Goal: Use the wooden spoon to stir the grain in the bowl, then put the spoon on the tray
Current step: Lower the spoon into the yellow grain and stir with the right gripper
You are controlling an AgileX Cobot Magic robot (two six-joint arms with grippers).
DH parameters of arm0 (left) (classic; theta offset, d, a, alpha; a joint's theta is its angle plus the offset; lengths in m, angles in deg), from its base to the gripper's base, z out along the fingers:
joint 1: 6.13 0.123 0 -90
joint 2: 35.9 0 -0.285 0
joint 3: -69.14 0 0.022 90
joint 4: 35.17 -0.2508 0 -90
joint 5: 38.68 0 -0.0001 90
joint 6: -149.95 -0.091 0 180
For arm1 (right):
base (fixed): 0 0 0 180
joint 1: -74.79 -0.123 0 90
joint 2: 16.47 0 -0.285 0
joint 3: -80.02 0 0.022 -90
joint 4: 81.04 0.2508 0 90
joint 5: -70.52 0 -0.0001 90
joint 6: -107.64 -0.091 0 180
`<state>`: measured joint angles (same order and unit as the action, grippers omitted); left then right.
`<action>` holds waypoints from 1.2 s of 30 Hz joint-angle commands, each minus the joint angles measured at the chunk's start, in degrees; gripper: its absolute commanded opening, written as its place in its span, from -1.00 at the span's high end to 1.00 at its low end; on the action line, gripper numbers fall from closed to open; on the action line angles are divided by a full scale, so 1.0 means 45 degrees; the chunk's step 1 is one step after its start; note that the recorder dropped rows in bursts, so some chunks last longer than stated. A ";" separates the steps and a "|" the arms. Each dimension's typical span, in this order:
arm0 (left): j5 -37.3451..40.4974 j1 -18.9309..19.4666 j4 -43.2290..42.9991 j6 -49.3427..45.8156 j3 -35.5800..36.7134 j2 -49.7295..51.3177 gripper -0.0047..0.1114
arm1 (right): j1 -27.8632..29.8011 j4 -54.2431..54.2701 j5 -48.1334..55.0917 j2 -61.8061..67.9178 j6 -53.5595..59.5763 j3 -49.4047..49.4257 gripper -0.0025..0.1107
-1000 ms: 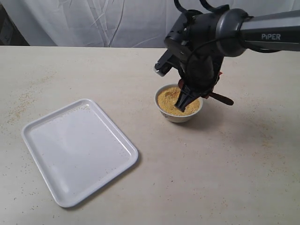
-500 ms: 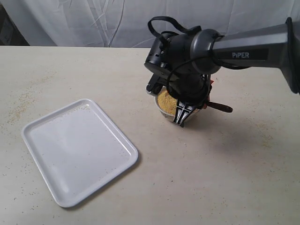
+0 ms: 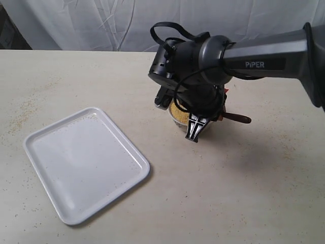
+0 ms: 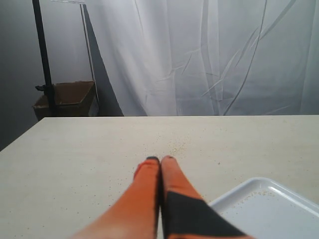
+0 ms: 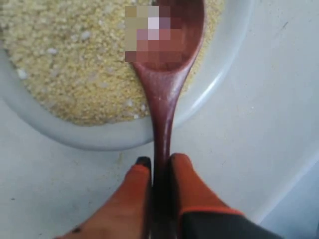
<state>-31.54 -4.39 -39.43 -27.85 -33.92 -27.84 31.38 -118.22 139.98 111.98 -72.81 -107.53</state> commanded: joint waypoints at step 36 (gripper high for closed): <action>0.0018 -0.0058 0.0028 0.0056 0.0063 -0.0062 0.91 | -0.0738 -0.1637 0.0110 -0.1210 -0.0112 -0.0062 0.97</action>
<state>-31.54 -4.39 -39.43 -27.85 -33.92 -27.84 27.97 -125.31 140.16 107.24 -72.70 -107.53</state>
